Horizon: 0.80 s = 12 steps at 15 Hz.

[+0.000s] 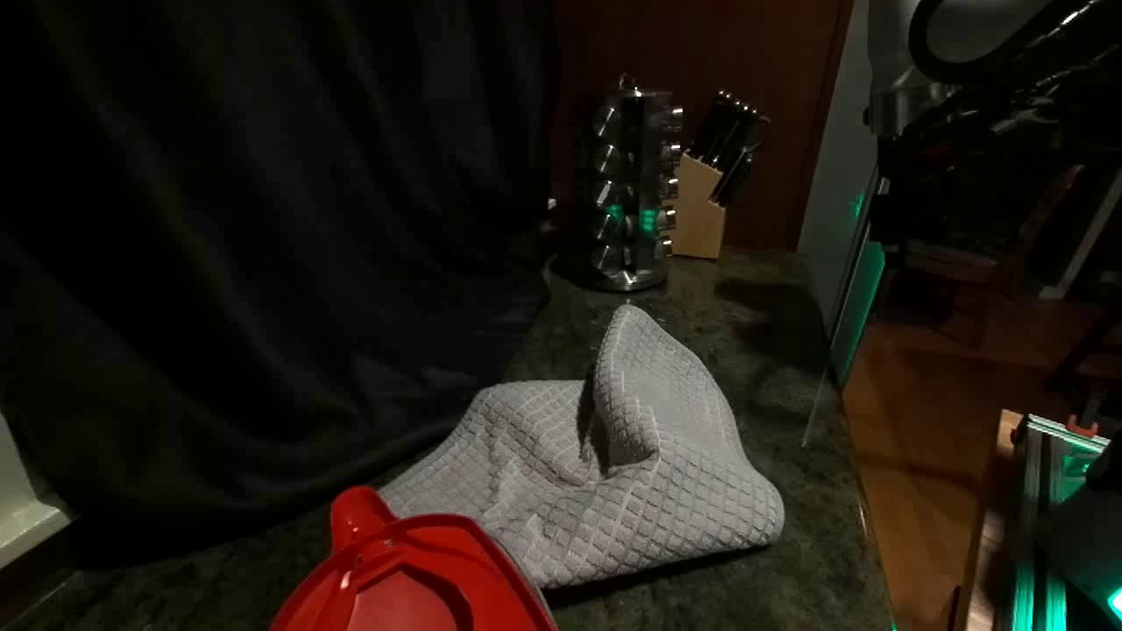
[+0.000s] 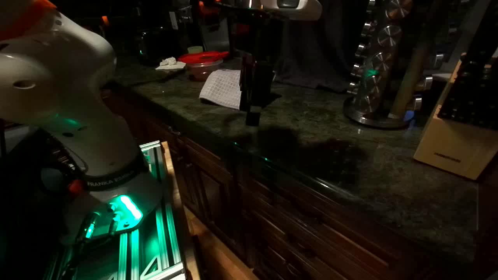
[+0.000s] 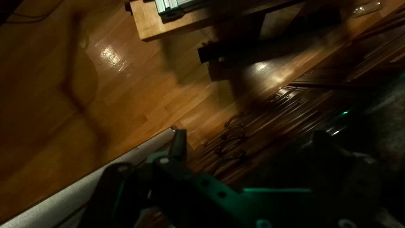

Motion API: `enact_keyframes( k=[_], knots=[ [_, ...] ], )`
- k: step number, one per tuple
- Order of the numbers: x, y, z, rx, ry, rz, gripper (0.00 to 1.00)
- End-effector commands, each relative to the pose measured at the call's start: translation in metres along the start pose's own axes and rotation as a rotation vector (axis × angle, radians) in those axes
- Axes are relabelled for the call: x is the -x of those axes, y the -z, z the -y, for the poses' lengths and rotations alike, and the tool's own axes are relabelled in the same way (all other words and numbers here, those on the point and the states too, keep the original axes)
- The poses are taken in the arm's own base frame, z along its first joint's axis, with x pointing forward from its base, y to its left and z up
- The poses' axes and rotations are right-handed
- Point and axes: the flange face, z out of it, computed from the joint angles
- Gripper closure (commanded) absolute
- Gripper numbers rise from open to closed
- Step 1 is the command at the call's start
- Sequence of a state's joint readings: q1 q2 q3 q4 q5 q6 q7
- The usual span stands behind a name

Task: Move the kitchen towel to the right

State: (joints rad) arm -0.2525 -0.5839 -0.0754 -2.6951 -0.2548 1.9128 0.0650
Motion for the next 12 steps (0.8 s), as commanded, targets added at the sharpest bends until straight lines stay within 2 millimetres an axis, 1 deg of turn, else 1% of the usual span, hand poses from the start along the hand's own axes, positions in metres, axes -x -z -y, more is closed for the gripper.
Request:
enact_keyframes(
  k=[1, 5, 6, 7, 9, 12],
  knots=[
    [0.0, 0.001, 0.0, 0.0, 0.0, 0.001, 0.0],
    [0.0, 0.001, 0.0, 0.0, 0.0, 0.001, 0.0],
    [-0.008, 0.002, 0.008, -0.084, 0.012, -0.013, 0.0],
    [-0.016, 0.005, 0.015, -0.12, -0.003, -0.014, 0.0],
    [-0.033, 0.012, 0.038, -0.211, -0.002, -0.031, 0.0],
    [-0.061, 0.029, 0.079, -0.349, 0.015, -0.089, 0.0]
  ],
)
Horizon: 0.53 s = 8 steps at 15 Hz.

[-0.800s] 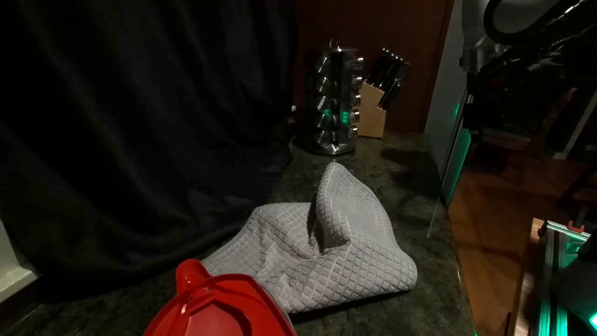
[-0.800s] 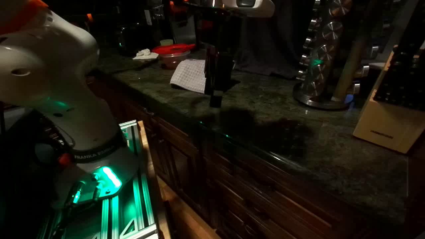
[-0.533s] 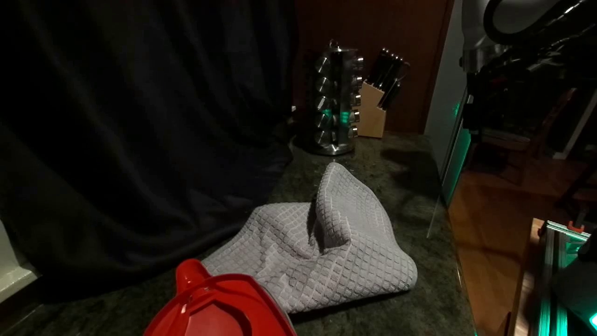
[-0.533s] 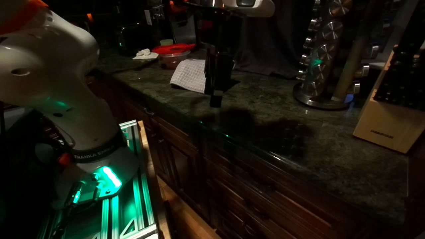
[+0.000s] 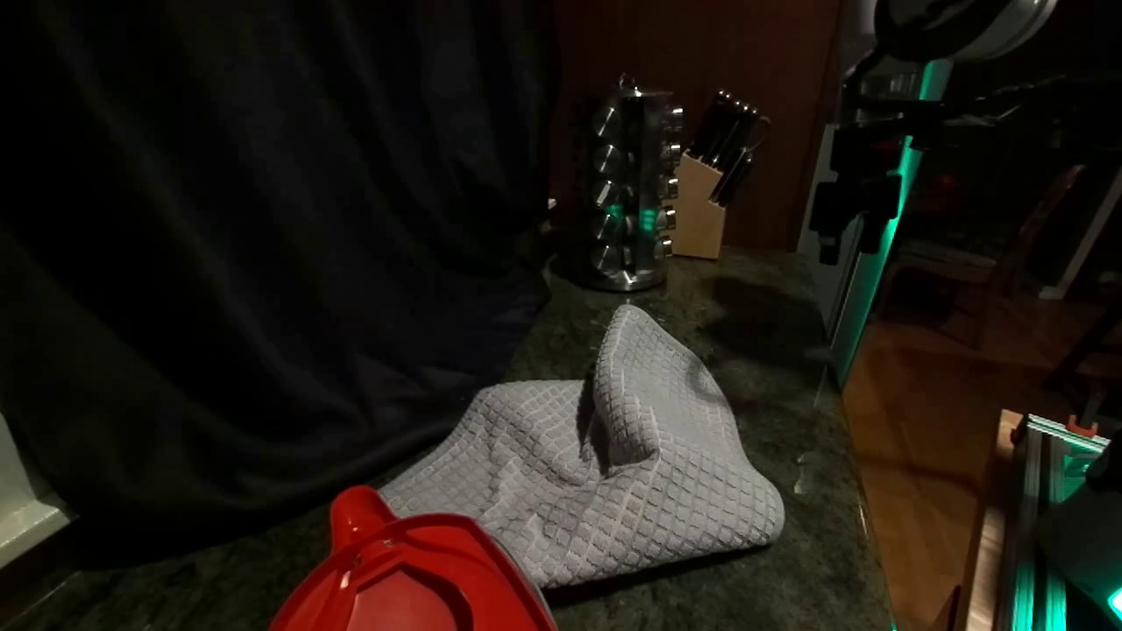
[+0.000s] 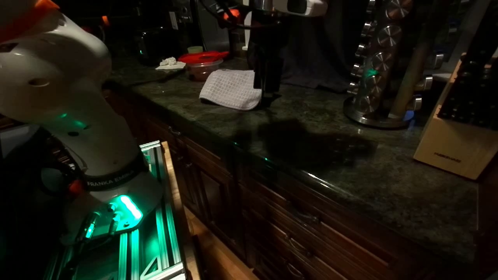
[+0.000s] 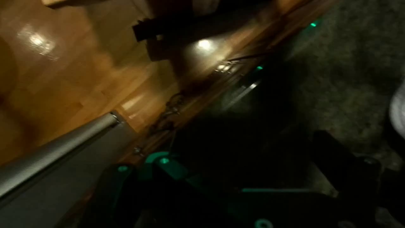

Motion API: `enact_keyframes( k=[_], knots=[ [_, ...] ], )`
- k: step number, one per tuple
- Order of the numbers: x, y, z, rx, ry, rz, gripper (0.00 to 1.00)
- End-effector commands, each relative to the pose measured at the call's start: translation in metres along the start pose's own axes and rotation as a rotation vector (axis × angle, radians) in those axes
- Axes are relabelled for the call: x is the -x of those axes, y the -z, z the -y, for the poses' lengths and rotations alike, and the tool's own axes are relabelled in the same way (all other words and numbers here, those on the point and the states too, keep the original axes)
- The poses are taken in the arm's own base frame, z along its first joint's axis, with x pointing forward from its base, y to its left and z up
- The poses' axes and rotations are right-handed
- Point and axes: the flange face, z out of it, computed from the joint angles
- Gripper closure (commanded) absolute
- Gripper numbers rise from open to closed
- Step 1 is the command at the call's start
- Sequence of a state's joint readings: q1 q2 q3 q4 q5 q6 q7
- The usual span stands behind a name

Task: Move the kitchen towel to the right

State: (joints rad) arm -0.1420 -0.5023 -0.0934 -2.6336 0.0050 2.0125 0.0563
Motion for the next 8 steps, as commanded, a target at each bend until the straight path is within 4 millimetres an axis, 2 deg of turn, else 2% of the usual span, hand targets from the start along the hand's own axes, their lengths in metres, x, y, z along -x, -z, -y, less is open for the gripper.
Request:
enact_keyframes(
  k=[1, 5, 8],
  knots=[
    [-0.041, 0.002, 0.047, -0.162, 0.02, -0.027, 0.0],
    [-0.067, 0.004, 0.099, -0.356, 0.046, -0.027, 0.0],
    [-0.081, -0.002, 0.128, -0.418, 0.065, -0.002, 0.0]
  ],
)
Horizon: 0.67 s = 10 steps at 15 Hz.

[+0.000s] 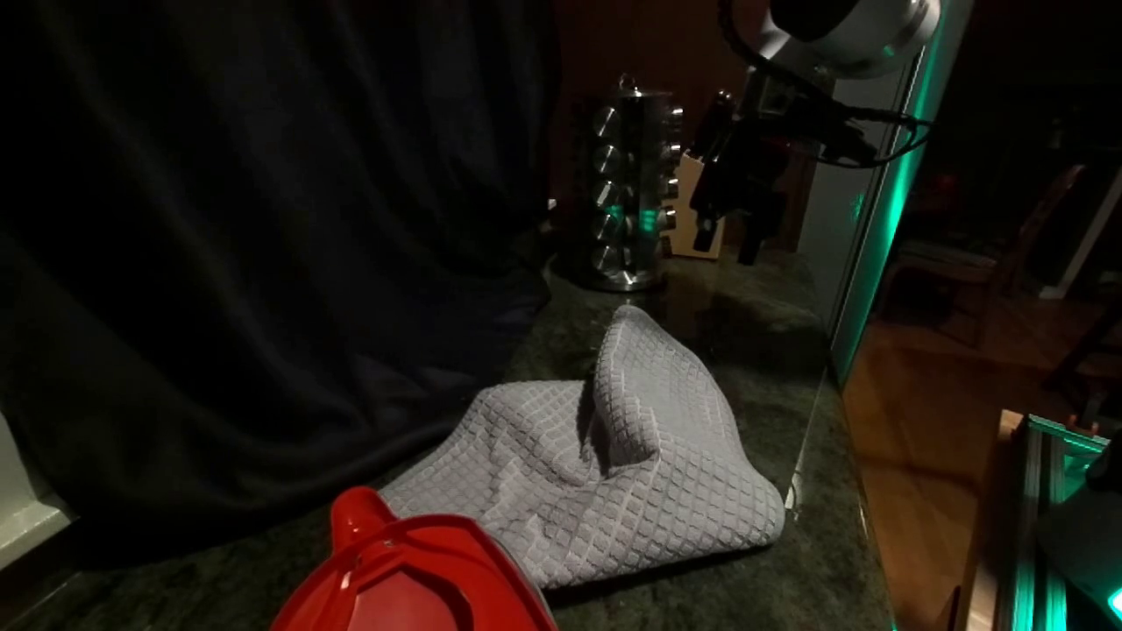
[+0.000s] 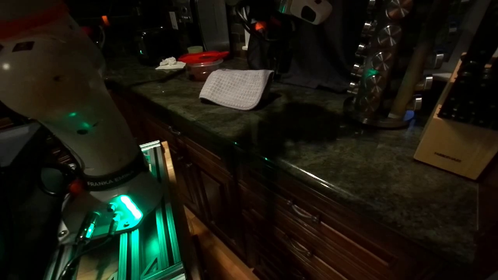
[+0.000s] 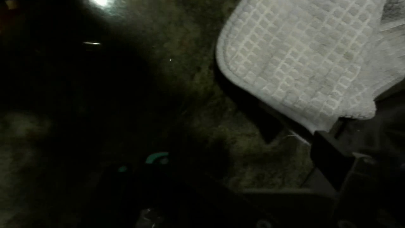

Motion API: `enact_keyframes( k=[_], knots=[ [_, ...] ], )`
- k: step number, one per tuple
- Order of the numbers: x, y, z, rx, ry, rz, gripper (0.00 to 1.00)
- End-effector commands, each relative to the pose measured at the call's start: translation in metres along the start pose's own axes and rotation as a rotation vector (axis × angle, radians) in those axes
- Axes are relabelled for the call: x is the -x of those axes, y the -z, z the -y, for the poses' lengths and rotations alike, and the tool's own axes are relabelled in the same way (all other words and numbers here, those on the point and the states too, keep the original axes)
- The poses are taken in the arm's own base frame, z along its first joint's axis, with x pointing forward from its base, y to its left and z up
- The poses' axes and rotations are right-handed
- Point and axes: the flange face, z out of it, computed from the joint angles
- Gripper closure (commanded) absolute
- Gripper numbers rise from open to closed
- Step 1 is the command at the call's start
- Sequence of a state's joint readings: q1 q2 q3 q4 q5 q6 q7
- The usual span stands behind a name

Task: Move the kitchen towel to the right

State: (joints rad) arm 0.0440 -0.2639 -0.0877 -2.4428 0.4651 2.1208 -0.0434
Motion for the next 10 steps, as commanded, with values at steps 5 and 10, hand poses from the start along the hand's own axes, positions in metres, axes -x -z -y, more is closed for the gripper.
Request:
enact_keyframes(
  k=[5, 10],
  knots=[
    [-0.029, -0.041, 0.04, -0.112, 0.031, 0.059, 0.0],
    [-0.029, -0.067, 0.055, -0.102, 0.074, 0.024, 0.17]
  ],
)
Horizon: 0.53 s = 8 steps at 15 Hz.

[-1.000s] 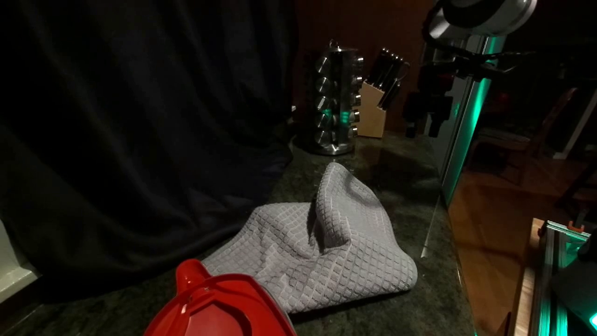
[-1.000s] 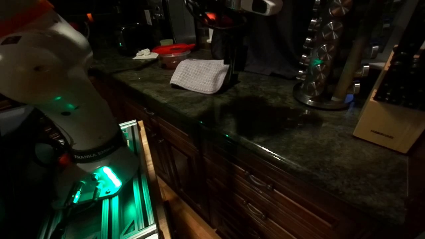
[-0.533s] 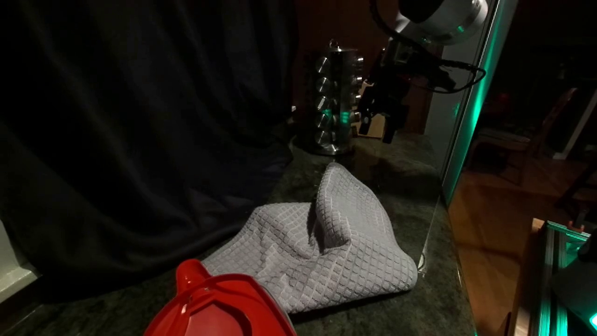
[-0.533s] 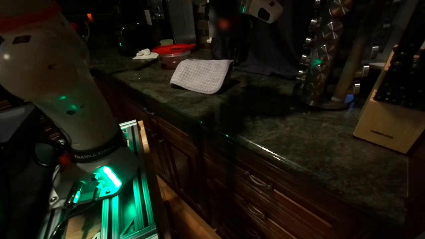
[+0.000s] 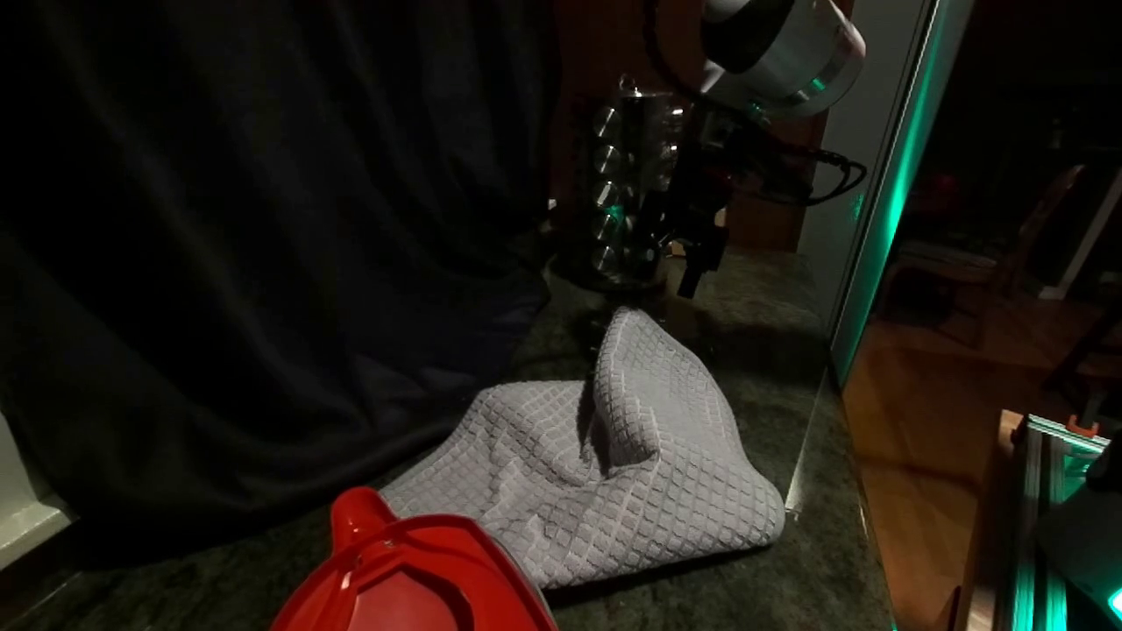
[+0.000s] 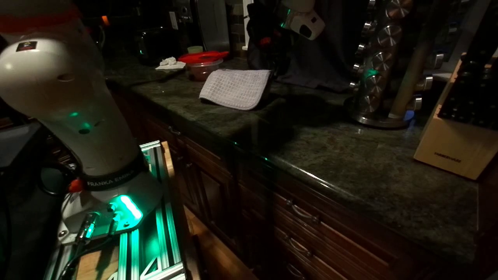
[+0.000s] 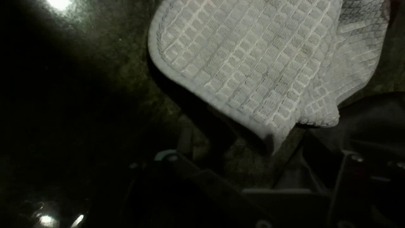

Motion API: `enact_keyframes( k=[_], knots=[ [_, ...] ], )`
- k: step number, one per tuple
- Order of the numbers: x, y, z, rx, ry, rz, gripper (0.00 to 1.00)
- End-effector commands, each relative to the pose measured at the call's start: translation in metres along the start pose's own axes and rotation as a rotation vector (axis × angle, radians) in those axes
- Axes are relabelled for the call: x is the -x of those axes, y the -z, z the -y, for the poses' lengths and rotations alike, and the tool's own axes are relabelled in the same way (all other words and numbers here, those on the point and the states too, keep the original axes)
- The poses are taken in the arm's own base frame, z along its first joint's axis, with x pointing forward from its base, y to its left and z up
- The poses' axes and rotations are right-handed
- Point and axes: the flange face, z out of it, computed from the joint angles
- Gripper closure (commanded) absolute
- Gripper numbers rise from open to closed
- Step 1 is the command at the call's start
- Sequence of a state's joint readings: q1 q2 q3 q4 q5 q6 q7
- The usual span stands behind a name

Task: Move the kitchen towel to the right

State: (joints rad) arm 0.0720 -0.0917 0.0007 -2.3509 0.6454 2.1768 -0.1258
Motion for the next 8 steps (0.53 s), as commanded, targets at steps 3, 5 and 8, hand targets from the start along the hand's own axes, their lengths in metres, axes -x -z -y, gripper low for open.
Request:
enact_keyframes(
  k=[3, 5, 8],
  knots=[
    [-0.004, -0.023, 0.012, 0.012, 0.056, -0.06, 0.36],
    [-0.004, -0.027, 0.015, 0.014, 0.064, -0.086, 0.4],
    [-0.004, -0.03, 0.017, 0.004, 0.063, -0.091, 0.46]
  ],
)
